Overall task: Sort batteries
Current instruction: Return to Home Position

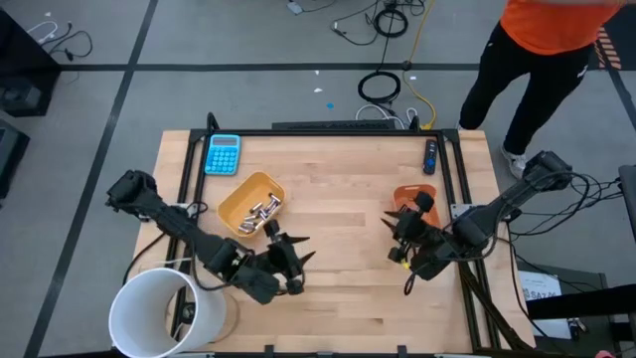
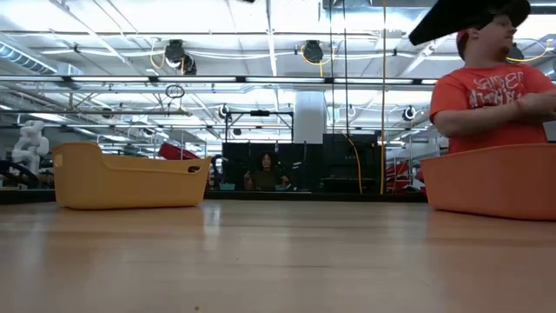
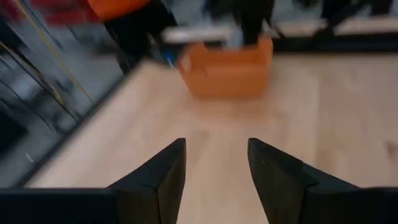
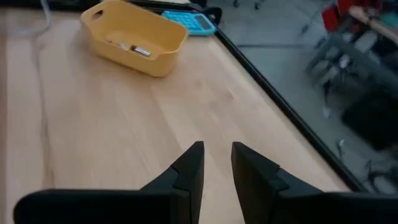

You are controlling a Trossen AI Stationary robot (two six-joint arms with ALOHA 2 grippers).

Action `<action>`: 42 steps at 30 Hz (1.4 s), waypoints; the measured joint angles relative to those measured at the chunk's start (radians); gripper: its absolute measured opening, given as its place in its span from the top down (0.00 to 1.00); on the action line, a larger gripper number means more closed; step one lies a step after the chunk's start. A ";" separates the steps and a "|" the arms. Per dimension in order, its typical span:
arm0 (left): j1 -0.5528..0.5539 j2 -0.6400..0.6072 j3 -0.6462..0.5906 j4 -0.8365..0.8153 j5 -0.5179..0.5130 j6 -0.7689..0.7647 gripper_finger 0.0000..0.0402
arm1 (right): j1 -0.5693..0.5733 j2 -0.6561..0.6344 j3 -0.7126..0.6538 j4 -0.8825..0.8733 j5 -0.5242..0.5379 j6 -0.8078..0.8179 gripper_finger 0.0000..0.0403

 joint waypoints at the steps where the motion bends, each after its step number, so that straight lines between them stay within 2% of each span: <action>1: -0.011 0.000 -0.027 0.074 -0.040 0.045 0.55 | 0.002 0.008 -0.014 0.036 0.013 -0.029 0.82; 5: -0.026 0.000 -0.144 0.317 -0.053 0.177 0.55 | 0.003 0.011 -0.096 0.156 -0.059 -0.133 0.82; 9: -0.026 -0.023 -0.237 0.331 -0.044 0.136 0.55 | -0.019 -0.075 -0.195 0.257 -0.114 -0.143 0.87; 14: -0.039 -0.100 -0.351 0.367 -0.071 0.092 0.55 | -0.037 -0.268 -0.395 0.601 -0.151 -0.272 0.98; 18: -0.053 -0.188 -0.471 0.473 -0.077 0.091 0.55 | -0.080 -0.402 -0.579 0.890 -0.242 -0.362 0.99; 21: -0.054 -0.247 -0.585 0.580 -0.066 0.090 0.55 | -0.109 -0.466 -0.691 1.010 -0.261 -0.370 0.99; 28: -0.066 -0.340 -0.786 0.787 -0.029 0.074 0.55 | -0.138 -0.593 -0.819 1.073 -0.267 -0.372 1.00; 34: -0.075 -0.388 -0.880 0.820 -0.030 0.056 0.55 | -0.151 -0.715 -0.862 1.076 -0.292 -0.436 1.00; 42: -0.095 -0.440 -1.077 1.100 0.002 0.067 0.55 | -0.190 -0.904 -0.946 1.070 -0.352 -0.493 1.00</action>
